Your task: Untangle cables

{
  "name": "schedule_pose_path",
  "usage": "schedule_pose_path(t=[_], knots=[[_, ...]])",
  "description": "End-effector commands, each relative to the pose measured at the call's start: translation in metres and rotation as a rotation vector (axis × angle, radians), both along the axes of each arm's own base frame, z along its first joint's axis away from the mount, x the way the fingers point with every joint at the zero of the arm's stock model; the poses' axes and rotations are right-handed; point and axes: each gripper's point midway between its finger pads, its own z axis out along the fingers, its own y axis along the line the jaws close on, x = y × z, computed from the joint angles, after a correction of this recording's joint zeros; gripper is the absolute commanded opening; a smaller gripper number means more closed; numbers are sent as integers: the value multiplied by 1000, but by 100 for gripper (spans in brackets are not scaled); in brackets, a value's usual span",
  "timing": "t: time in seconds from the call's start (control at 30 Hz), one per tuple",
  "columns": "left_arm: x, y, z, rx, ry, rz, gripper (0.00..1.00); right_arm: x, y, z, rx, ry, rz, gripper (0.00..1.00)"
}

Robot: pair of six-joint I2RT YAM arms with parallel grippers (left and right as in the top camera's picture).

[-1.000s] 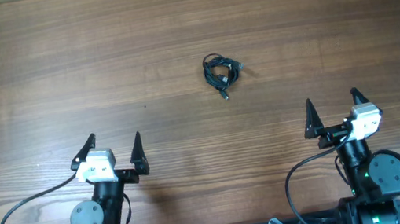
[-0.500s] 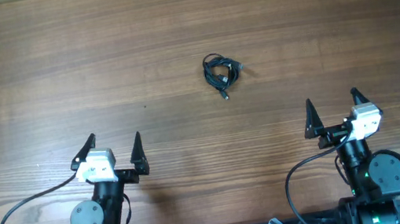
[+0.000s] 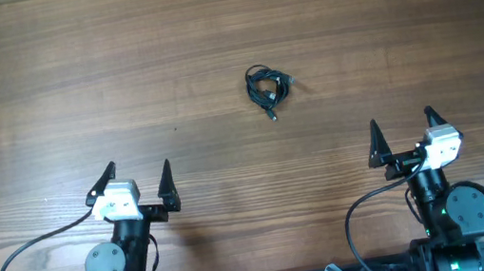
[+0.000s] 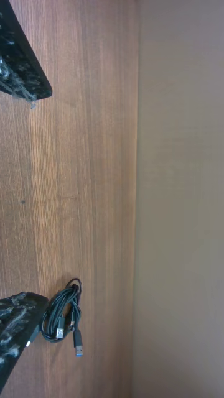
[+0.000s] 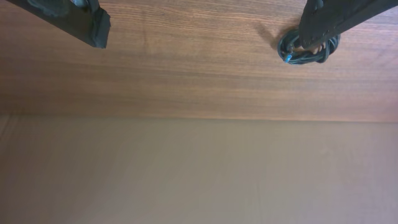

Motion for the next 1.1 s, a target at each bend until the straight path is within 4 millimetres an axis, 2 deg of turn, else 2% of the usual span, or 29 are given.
schedule_pose_path(t=[0.0,0.47,0.57,0.67,0.8,0.93,1.07], knots=[[0,0,-5,-6,13,-1,100,0,-1,0,-12,-2,-8,100],[1,0,-5,-2,12,-1,100,0,-1,0,-12,-2,-9,100],[1,0,1,-4,-11,-1,100,0,-1,0,-12,-2,-8,100],[1,-1,25,-9,-108,-8,100,0,-1,0,-12,-2,-8,100],[-9,-16,70,-55,-244,-103,100,0,-1,0,-12,-2,-8,100],[-16,-17,99,-141,-225,-112,100,0,-1,0,-12,-2,-8,100],[-14,-20,123,-215,-150,-127,100,0,-1,0,-12,-2,-8,100]])
